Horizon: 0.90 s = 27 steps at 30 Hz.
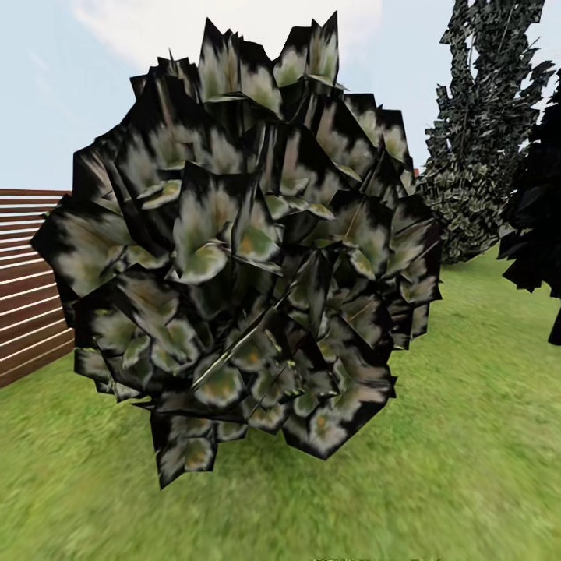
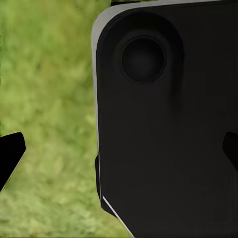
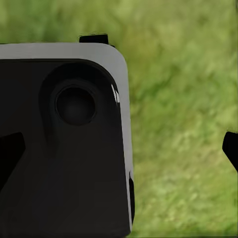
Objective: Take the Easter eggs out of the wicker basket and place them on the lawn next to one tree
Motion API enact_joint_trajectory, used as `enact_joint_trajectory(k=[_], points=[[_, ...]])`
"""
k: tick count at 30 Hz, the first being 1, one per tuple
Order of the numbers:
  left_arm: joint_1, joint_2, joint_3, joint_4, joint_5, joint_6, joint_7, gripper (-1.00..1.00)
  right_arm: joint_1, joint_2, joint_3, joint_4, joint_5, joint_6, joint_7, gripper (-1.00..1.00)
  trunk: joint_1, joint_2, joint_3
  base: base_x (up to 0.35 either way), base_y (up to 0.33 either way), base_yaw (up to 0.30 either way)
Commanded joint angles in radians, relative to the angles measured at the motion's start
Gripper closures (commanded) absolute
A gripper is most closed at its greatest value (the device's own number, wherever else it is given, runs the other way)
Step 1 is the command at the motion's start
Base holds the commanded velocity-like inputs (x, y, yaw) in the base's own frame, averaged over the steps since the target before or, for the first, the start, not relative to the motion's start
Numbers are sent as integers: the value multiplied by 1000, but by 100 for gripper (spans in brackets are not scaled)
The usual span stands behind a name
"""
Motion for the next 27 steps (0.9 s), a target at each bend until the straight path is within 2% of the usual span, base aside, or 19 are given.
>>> enact_joint_trajectory(k=[1,27], points=[[0,0,0,-1,-1,0,-1,-100,-1,0,0,2,-6,-1,2,-100,0,0,-1,0,0,-300],[0,0,0,0,-1,0,-1,-100,-1,0,-2,2,-6,-1,2,-100,0,0,-1,0,0,-300]])
